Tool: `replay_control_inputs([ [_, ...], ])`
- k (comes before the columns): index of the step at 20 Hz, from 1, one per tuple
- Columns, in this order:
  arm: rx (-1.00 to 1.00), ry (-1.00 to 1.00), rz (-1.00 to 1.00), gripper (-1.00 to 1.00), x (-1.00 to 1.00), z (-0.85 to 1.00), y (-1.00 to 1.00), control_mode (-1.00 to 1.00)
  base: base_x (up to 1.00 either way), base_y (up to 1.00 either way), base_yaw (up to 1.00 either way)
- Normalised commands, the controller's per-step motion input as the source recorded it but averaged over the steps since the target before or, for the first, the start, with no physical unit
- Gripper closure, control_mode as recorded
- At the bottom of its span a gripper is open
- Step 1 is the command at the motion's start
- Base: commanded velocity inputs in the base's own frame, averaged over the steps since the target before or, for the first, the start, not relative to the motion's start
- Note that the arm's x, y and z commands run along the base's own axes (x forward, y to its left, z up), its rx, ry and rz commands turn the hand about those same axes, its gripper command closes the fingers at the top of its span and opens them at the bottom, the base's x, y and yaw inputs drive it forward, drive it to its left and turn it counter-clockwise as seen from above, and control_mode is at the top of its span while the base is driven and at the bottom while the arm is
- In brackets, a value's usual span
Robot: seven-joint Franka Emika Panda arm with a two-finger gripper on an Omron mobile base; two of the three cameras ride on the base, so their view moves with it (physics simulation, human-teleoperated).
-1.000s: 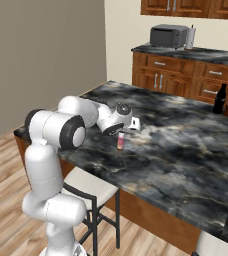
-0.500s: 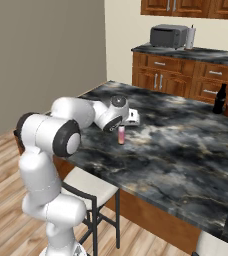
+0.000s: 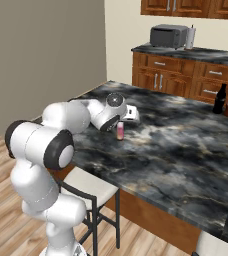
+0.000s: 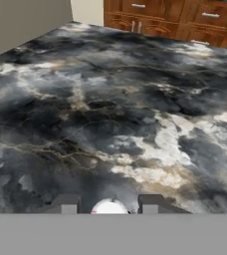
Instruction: Place the large bottle from the dining counter next to the other large bottle outside the sink, and place the small bottle from the dining counter next to the other small bottle inside the sink.
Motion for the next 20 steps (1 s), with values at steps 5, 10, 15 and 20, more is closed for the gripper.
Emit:
replay_control_inputs([
  [5,0.00,-0.22,-0.05,1.00,-0.35,0.16,0.00,-1.00,0.00,0.00,0.00],
  [10,0.00,-0.17,-0.03,1.00,-0.33,0.25,0.00,-1.00,0.00,0.00,0.00],
  [15,0.00,-0.14,-0.02,1.00,-0.36,0.26,0.00,-1.00,0.00,0.00,0.00],
  [20,0.00,-0.11,-0.01,1.00,-0.37,0.33,0.00,-1.00,0.00,0.00,0.00],
])
